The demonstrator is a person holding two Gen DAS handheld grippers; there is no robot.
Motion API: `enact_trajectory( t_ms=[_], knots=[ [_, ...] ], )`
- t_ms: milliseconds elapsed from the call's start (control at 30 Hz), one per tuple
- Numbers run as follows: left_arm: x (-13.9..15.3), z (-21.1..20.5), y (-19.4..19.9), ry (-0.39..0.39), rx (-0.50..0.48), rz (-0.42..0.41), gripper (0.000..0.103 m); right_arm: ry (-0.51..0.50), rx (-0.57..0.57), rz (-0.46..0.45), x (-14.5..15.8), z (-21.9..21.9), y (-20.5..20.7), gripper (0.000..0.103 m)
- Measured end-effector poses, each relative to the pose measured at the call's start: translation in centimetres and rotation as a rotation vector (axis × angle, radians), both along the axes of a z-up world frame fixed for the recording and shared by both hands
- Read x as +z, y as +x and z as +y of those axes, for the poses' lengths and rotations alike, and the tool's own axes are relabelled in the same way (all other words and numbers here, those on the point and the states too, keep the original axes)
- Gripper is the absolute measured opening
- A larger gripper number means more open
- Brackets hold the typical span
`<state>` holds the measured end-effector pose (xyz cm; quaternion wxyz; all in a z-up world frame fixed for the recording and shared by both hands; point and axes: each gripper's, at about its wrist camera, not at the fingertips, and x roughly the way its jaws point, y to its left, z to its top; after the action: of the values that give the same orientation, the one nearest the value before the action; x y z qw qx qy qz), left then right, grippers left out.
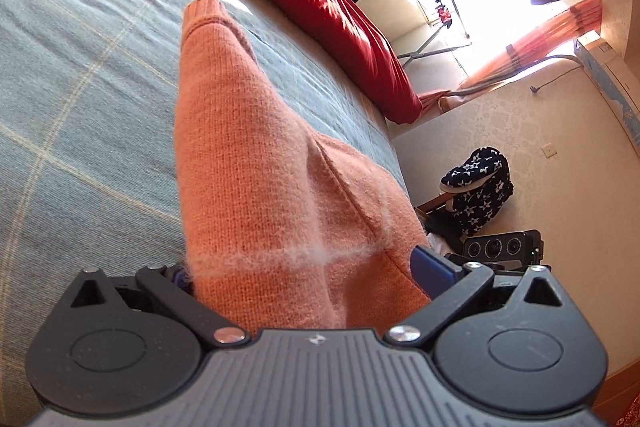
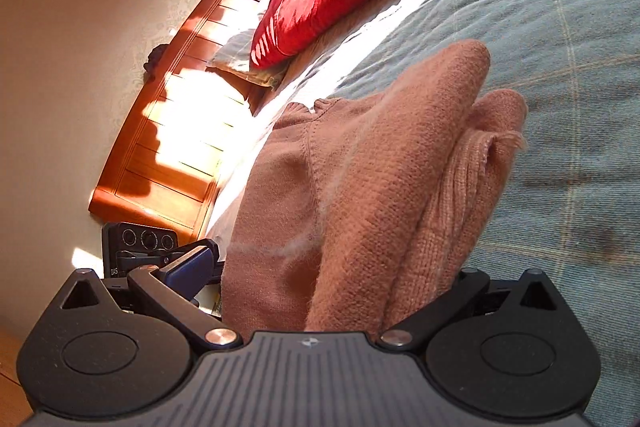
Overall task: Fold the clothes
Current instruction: 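Lift the held sweater end with both tools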
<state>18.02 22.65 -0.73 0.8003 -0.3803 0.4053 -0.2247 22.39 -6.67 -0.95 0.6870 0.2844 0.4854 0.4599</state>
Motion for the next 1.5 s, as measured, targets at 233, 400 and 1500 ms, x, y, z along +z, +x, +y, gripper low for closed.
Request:
enact_trajectory(
  t_ms=[233,400,1500],
  knots=[
    [-0.2,5.5,-1.0,0.011,0.093,0.008,0.1,0.013,0.072,0.008,-0.2,6.8,0.9,0.103],
    [-0.3,10.2,-1.5,0.022,0.16,0.007,0.1,0.028,0.118,0.021,-0.9,11.5,1.4,0.103],
    [-0.7,28.6,3.3,0.13,0.424,0.009,0.1,0.007,0.166,-0.234,-3.3,33.5,0.2,0.103]
  ],
)
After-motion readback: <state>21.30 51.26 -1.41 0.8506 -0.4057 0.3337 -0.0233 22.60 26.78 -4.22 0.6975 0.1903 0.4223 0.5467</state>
